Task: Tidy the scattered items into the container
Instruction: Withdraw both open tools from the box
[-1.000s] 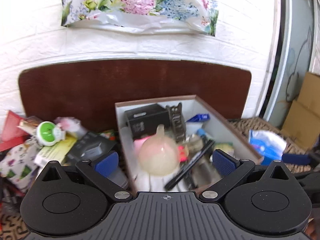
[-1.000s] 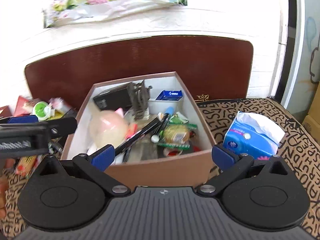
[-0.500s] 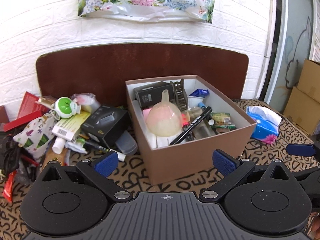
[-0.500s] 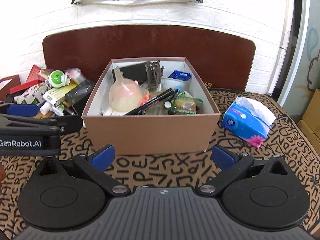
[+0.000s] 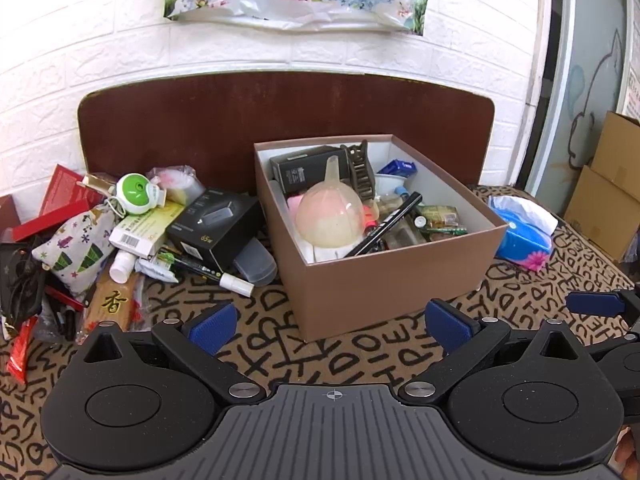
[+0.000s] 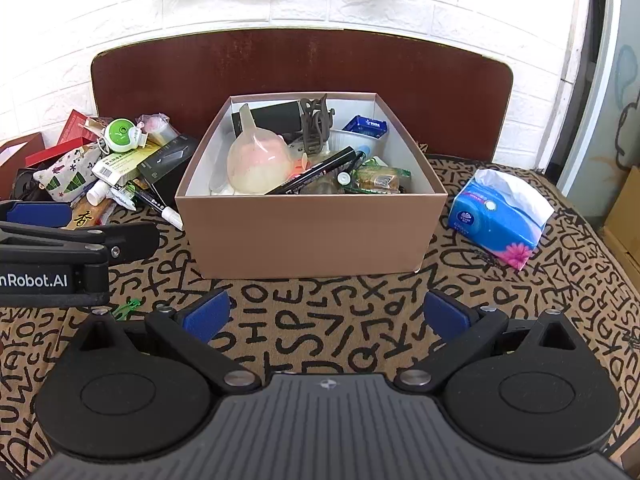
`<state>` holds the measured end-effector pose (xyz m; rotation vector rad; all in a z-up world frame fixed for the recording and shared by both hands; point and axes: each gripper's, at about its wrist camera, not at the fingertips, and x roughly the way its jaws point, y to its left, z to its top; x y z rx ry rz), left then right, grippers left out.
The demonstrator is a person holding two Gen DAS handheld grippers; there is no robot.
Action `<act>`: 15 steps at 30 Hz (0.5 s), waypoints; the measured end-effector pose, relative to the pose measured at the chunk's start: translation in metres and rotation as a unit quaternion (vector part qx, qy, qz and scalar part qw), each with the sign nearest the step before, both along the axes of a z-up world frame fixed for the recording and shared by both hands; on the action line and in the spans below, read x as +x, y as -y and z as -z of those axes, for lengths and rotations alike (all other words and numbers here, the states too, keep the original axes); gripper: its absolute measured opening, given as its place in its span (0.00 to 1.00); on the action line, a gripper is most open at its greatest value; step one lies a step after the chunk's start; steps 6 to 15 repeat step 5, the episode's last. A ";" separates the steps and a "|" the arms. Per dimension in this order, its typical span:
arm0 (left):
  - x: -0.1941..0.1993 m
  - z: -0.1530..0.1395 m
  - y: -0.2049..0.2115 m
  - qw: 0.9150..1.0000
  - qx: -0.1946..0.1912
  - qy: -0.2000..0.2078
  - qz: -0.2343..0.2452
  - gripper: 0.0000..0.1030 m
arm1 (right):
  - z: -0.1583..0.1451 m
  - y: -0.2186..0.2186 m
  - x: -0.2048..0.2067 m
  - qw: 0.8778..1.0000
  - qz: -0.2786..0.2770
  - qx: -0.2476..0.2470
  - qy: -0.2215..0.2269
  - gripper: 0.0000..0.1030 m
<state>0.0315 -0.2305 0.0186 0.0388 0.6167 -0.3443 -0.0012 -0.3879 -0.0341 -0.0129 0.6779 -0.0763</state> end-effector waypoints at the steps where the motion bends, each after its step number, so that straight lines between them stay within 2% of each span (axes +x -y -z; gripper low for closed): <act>1: -0.001 0.000 -0.001 1.000 -0.002 0.003 0.001 1.00 | 0.000 0.000 0.000 1.000 0.001 0.000 -0.001 1.00; 5: -0.001 0.001 -0.004 1.000 -0.016 0.001 -0.009 1.00 | 0.002 0.000 0.002 1.000 0.002 0.003 -0.003 1.00; 15: -0.001 0.001 -0.004 1.000 -0.016 0.001 -0.009 1.00 | 0.002 0.000 0.002 1.000 0.002 0.003 -0.003 1.00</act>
